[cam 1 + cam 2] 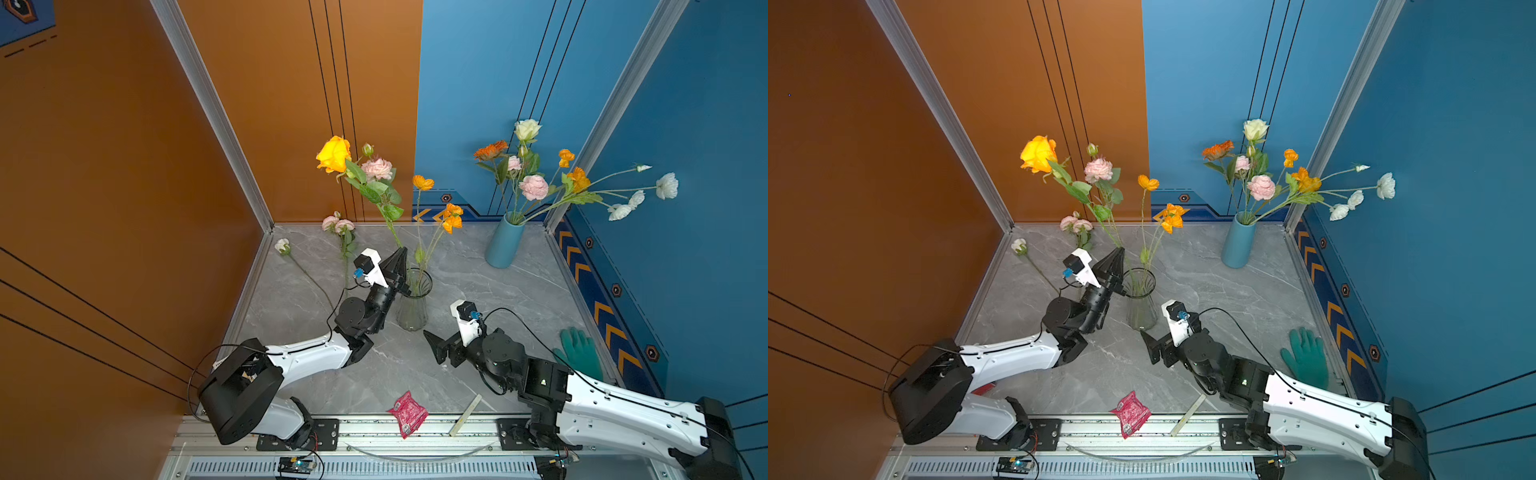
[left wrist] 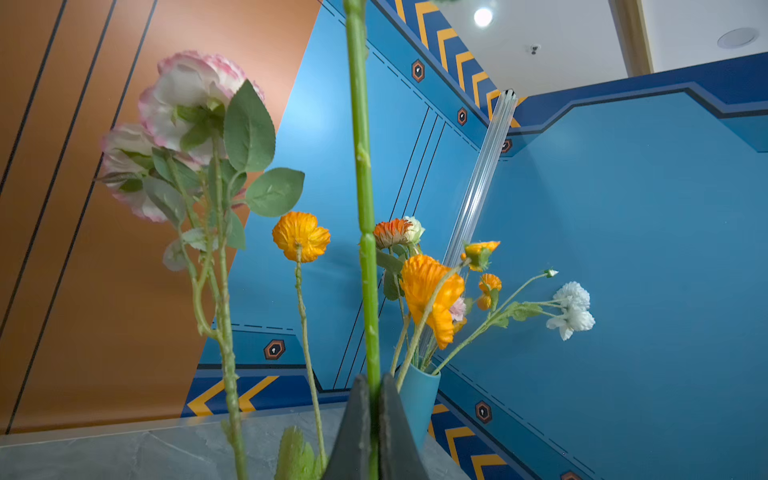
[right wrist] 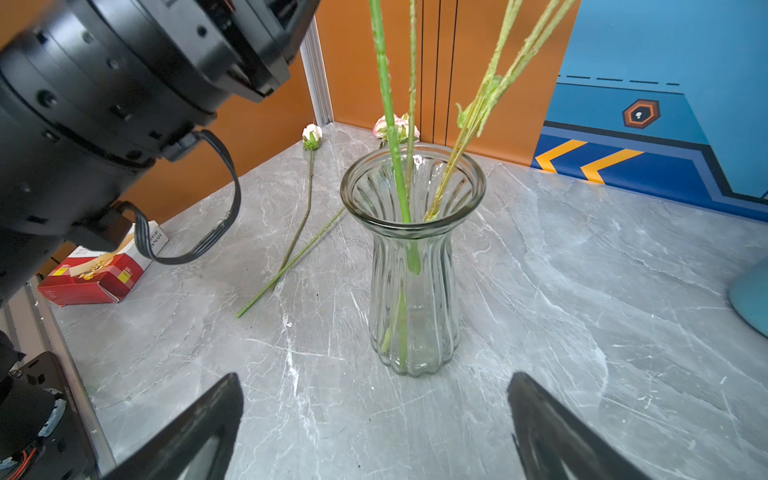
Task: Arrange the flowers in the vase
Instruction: 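Lower the yellow rose stem into the glass vase and open the left gripper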
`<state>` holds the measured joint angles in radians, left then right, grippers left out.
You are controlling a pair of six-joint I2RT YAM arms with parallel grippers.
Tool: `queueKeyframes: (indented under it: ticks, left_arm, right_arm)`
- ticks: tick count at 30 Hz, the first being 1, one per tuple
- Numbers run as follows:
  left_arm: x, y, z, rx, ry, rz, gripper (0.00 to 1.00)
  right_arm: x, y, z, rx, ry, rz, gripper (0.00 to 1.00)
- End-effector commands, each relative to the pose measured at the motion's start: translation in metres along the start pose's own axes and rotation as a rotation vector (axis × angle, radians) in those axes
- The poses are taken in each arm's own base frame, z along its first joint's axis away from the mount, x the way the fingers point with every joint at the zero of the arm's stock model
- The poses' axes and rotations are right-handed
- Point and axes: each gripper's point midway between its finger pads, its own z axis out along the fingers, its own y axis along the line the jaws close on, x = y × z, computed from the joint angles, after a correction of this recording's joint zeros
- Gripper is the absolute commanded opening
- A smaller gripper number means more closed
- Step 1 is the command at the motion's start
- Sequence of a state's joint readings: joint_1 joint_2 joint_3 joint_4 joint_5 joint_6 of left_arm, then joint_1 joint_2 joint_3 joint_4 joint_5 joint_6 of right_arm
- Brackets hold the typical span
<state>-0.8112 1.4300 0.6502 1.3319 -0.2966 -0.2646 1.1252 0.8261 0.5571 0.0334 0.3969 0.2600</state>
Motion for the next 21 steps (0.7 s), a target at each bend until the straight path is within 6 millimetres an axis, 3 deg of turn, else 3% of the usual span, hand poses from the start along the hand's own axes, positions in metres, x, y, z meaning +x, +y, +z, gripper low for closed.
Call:
queueKeyframes:
  ticks: [1,8,13,21]
  left_arm:
    - [-0.005,-0.009,-0.005,0.013,-0.044,0.024,0.0]
    - [0.033,0.001,-0.021,-0.026,0.049,0.047,0.03]
    - [0.055,0.009,-0.03,-0.05,0.105,0.056,0.1]
    - [0.066,0.016,-0.045,-0.078,0.14,0.048,0.17]
  right_arm:
    - [0.01,-0.004,0.0,0.009,0.022,0.008,1.0]
    - [0.014,-0.001,0.005,0.0,0.036,0.009,1.0]
    - [0.017,0.0,0.008,-0.004,0.041,0.011,1.0]
    - [0.02,0.0,0.01,-0.002,0.044,0.016,1.0]
